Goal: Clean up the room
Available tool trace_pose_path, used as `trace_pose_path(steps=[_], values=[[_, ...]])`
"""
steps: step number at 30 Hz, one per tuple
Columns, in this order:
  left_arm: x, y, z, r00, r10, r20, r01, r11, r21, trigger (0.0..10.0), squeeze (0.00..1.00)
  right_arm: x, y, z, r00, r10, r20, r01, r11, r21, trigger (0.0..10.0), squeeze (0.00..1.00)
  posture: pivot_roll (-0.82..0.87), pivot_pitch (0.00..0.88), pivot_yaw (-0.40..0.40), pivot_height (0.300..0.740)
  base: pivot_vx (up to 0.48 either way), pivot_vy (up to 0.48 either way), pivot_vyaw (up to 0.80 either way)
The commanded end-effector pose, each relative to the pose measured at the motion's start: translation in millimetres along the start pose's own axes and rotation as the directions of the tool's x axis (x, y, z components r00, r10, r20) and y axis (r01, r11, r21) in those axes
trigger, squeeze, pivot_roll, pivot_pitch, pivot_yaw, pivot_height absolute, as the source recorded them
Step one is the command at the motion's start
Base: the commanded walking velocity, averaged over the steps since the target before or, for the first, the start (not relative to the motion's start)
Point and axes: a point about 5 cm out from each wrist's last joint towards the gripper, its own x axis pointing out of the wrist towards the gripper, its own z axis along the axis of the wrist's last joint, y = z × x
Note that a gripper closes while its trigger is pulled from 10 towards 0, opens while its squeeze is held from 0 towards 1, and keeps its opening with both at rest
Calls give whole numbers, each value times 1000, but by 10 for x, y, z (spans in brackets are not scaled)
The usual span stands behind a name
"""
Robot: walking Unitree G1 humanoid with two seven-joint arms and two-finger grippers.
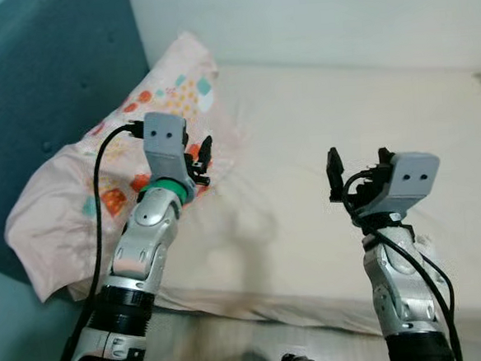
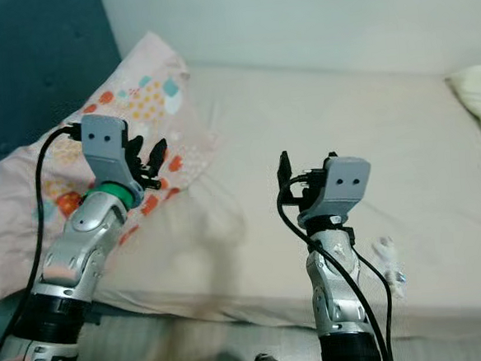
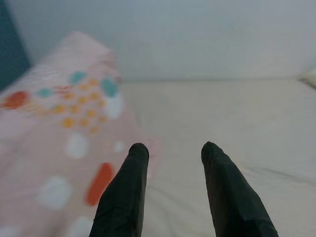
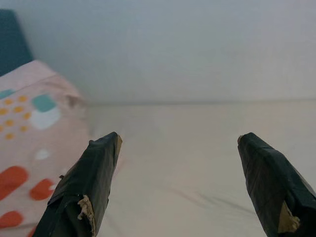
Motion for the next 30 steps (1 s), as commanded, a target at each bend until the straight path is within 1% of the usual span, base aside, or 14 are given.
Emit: trace_pose_path(steps=[1, 6, 19, 24, 27, 30], values=[[-30, -34, -57, 999, -17, -28, 17, 1000, -23, 10000, 0, -25, -43, -57, 1000, -13, -28, 13, 1000, 2, 10000, 0, -20, 72, 19, 740, 0, 0, -788], [-35, -69, -51, 999, -37, -24, 37, 999, -15, 10000, 0, -10, -29, -66, 1000, -6, -29, 6, 1000, 2, 10000, 0, -18, 66, 18, 740, 0, 0, -784], [-14, -33, -66, 1000, -10, -24, 11, 1000, 13, 10000, 0, 10, -20, -81, 1000, -2, -28, 2, 1000, 8, 10000, 0, -18, 56, 19, 740, 0, 0, -787], [-11, -26, -61, 1000, -9, -21, 9, 1000, 19, 10000, 0, 9, -11, -79, 1000, 12, -23, -12, 1000, -4, 10000, 0, -18, 56, 22, 740, 0, 0, 0], [-8, -19, -57, 1000, -5, -19, 5, 1000, 22, 10000, 0, 9, 25, -82, 999, 42, -24, -43, 999, -18, 10000, 0, -17, 57, 23, 740, 0, 0, 683], [-7, -17, -56, 1000, -3, -18, 3, 1000, 25, 10000, 0, 10, 36, -83, 999, 47, -22, -47, 999, -15, 10000, 0, -17, 58, 24, 740, 0, 0, 800]])
